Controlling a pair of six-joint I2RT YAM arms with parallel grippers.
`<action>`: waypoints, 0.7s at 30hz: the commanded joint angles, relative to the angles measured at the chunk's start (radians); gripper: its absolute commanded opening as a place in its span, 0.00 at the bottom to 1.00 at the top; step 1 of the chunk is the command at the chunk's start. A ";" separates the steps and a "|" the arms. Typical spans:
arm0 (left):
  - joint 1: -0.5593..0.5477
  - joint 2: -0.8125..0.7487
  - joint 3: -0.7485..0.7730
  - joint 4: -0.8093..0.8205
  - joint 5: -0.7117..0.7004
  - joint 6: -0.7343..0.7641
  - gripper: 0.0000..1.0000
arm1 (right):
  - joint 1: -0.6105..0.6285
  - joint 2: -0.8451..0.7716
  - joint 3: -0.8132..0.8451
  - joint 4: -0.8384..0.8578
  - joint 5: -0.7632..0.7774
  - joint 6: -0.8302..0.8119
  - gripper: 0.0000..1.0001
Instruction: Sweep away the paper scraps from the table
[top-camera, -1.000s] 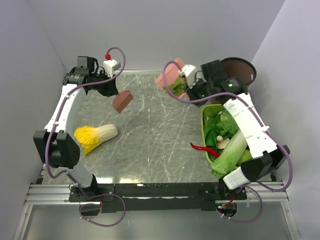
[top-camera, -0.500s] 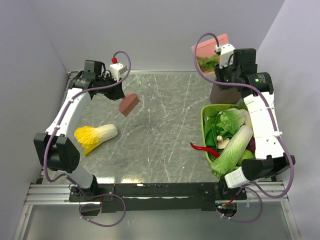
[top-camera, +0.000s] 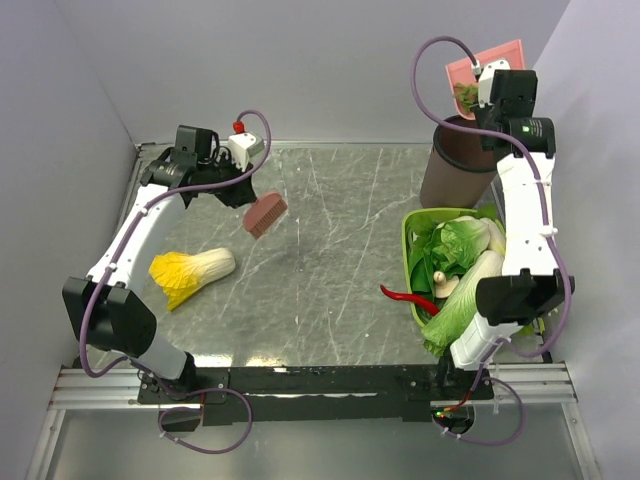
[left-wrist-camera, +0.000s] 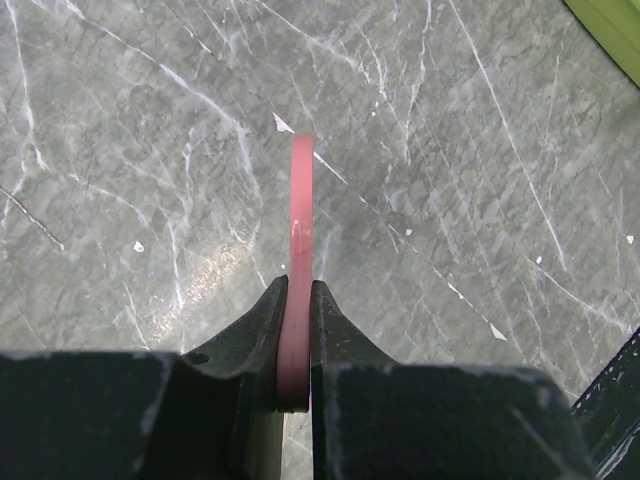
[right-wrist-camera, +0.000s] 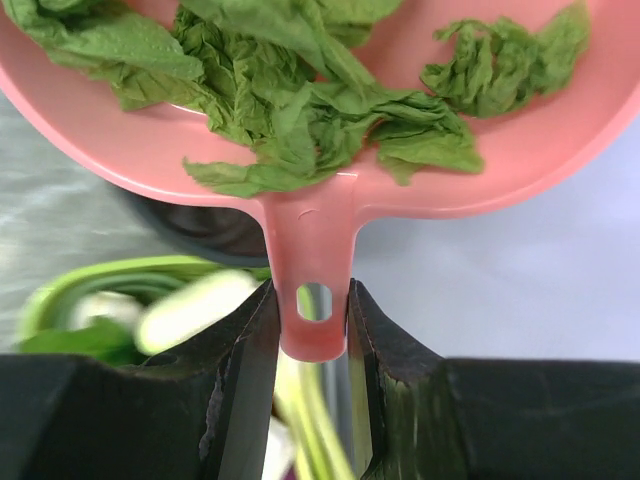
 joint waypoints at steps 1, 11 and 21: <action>0.001 -0.029 -0.002 0.026 0.014 0.007 0.01 | -0.051 0.028 0.038 0.003 0.140 -0.072 0.00; 0.001 -0.014 -0.007 0.040 0.044 -0.016 0.01 | -0.113 0.025 -0.109 0.121 0.264 -0.331 0.00; 0.001 -0.009 -0.007 0.046 0.055 -0.022 0.01 | -0.114 0.014 -0.227 0.436 0.385 -0.751 0.00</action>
